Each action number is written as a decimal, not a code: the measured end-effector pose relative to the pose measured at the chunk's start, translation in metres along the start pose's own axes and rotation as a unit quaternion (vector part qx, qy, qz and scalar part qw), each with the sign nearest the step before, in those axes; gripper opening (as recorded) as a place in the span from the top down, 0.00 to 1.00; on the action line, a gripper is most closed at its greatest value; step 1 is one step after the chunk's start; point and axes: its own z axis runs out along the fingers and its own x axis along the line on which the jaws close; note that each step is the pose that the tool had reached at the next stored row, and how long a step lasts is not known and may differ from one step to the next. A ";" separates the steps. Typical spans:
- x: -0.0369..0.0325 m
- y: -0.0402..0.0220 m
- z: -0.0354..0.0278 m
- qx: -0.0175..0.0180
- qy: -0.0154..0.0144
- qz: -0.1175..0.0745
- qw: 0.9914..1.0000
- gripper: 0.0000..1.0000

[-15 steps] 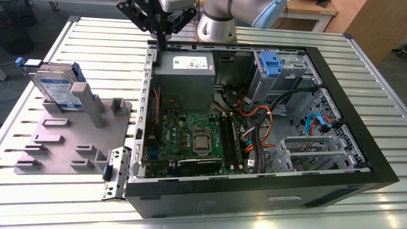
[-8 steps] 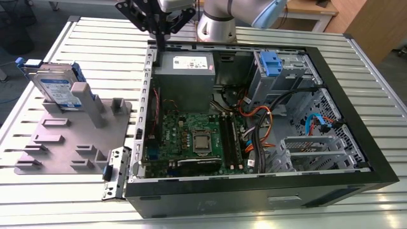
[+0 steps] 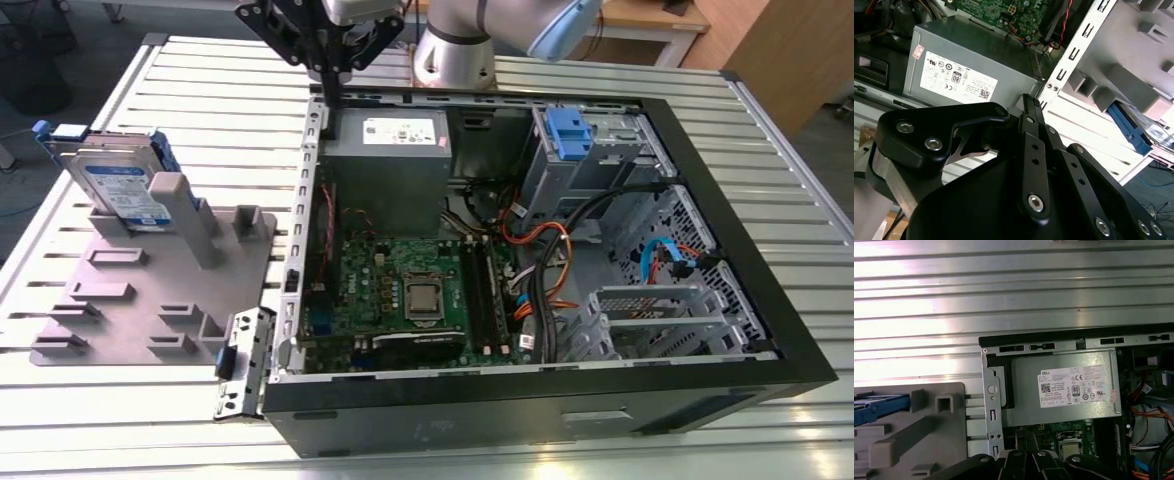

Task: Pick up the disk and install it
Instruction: 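Reach for the disk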

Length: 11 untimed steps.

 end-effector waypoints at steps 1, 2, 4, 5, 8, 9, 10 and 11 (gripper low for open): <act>0.0008 -0.0001 0.0000 0.000 0.000 0.000 1.000 0.89; 0.0017 -0.0001 0.0000 0.000 0.000 0.000 1.000 0.89; 0.0034 -0.0002 0.0000 0.000 0.000 0.000 1.000 0.89; 0.0056 -0.0004 -0.0001 0.000 0.000 0.000 1.000 0.89; 0.0086 -0.0006 -0.0001 0.000 0.000 0.000 1.000 0.89; 0.0097 -0.0007 -0.0002 0.000 0.000 0.000 1.000 0.89; 0.0110 -0.0008 -0.0002 0.000 0.000 0.000 1.000 0.89; 0.0121 -0.0009 -0.0002 0.000 0.000 0.000 1.000 0.89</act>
